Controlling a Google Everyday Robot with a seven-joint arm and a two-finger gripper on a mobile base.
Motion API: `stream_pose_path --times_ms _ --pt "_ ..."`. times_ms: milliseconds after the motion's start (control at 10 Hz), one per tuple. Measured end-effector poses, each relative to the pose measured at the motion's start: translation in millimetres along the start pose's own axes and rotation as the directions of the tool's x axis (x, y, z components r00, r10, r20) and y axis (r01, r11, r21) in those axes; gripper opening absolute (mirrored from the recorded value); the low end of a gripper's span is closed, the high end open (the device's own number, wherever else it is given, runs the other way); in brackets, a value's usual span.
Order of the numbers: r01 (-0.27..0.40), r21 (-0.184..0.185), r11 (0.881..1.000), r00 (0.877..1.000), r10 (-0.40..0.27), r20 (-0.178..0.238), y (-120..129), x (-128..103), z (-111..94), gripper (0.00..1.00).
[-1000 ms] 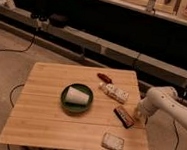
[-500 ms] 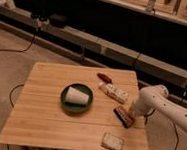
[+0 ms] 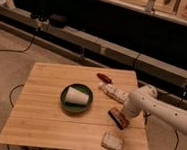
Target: Push the eraser across the table
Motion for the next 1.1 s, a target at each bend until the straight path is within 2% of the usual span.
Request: stream_pose_path --times_ms 400,800,1100 --pt "0.045 -0.014 0.999 0.999 -0.045 -0.001 -14.7 -34.7 5.6 0.0" --pt "0.07 -0.024 0.997 0.998 -0.07 -0.008 -29.6 -58.3 10.0 0.0" --pt "0.096 -0.028 0.995 0.995 -0.096 0.001 -41.1 -82.8 10.8 0.0"
